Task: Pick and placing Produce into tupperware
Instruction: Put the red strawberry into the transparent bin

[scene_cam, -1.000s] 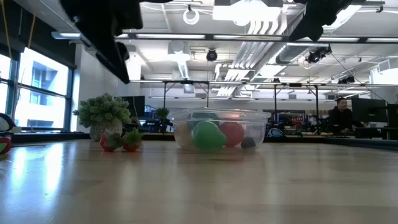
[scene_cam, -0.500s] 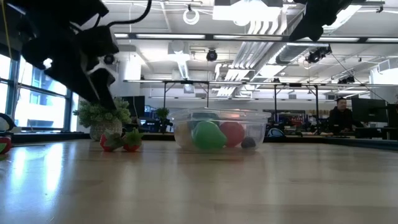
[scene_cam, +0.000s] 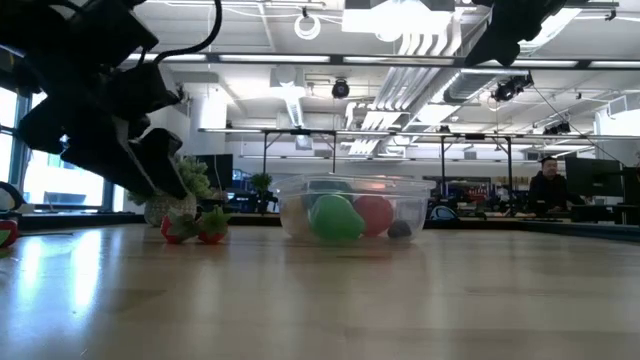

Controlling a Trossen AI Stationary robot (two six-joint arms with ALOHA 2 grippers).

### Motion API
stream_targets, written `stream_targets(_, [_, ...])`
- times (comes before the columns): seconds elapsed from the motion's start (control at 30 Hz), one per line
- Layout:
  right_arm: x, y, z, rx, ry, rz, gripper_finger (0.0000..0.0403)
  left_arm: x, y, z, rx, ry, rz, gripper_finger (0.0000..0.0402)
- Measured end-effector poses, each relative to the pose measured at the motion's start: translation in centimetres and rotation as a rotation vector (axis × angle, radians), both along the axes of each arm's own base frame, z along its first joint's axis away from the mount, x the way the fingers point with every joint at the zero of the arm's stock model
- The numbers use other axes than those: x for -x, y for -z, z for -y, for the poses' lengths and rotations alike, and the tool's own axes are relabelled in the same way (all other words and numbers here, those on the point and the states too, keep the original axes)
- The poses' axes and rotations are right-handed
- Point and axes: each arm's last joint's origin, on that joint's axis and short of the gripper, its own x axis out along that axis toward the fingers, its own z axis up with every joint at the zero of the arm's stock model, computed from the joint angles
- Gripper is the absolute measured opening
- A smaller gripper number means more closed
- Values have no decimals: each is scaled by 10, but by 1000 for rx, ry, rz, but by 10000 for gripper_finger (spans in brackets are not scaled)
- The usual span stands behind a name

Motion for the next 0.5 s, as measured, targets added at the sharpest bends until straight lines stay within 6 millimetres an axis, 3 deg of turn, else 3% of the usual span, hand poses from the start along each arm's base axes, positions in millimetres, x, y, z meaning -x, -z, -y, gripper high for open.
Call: stream_targets(0.5, [0,0,0,0,0,0,4,-8,19,-1,-27,11,3,328])
